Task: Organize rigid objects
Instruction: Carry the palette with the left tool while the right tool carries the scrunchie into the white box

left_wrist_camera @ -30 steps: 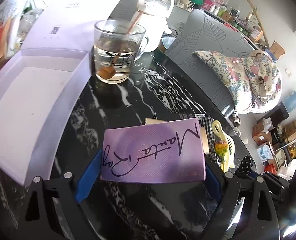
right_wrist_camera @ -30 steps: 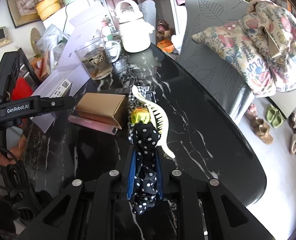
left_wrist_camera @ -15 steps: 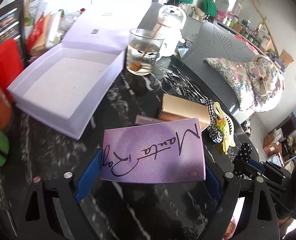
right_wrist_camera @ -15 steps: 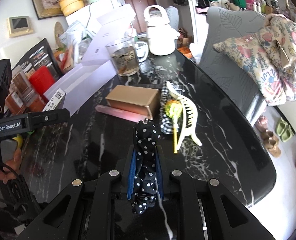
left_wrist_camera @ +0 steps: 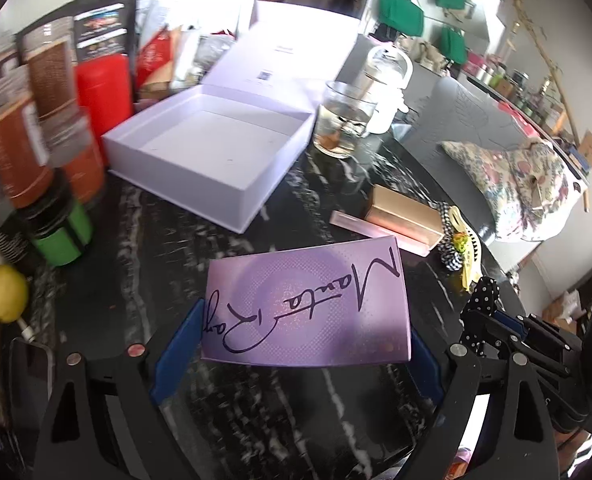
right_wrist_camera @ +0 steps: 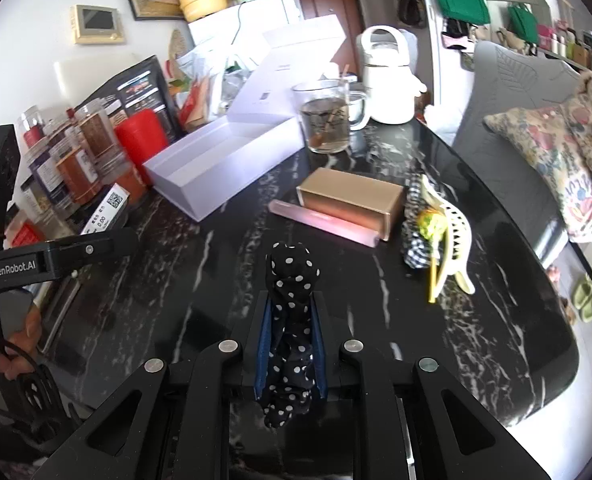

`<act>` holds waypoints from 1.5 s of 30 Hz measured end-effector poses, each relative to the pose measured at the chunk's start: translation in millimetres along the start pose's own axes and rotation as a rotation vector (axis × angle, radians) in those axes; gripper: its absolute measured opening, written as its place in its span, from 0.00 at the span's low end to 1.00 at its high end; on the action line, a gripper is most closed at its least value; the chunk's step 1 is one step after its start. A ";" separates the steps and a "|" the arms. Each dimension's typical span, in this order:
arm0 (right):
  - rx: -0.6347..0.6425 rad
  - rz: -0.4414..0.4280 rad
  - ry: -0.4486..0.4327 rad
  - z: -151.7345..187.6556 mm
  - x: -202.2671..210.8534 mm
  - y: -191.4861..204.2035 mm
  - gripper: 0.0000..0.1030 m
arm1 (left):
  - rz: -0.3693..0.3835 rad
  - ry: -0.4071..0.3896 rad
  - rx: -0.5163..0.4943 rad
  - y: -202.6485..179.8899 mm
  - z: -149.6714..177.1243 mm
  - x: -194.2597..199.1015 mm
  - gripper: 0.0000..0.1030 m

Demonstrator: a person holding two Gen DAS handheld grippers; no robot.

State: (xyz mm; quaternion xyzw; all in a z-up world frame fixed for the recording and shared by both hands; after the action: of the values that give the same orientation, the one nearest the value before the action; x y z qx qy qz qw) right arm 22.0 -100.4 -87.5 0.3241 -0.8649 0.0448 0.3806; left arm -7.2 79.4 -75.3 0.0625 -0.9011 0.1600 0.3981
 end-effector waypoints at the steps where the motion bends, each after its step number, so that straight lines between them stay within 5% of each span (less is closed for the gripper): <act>1: 0.011 -0.004 0.000 -0.9 -1.1 4.0 0.18 | -0.013 -0.009 0.006 4.7 0.9 4.4 0.89; 17: 0.128 -0.065 -0.015 -32.4 -24.4 61.0 0.18 | -0.067 -0.071 0.033 43.1 -12.7 19.8 0.89; 45: 0.170 -0.102 -0.064 -132.3 -85.0 75.2 0.18 | -0.083 -0.115 0.015 61.7 -124.7 -29.0 0.89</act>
State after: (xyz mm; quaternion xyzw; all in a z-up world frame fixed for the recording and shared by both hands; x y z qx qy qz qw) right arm 103.1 46.3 -39.7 0.3999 -0.8521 0.0883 0.3258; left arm 84.5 179.2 -32.6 0.1121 -0.9179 0.1461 0.3516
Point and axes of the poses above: each gripper's, at about its wrist camera, not at the fingertips, and x roughly against the way its jaws point, y to its left, z to its underside, the point moved 6 cm from there along -x, roughly the way its jaws point, and after that the axes turned 3 degrees about x, right-handed, at the moved point
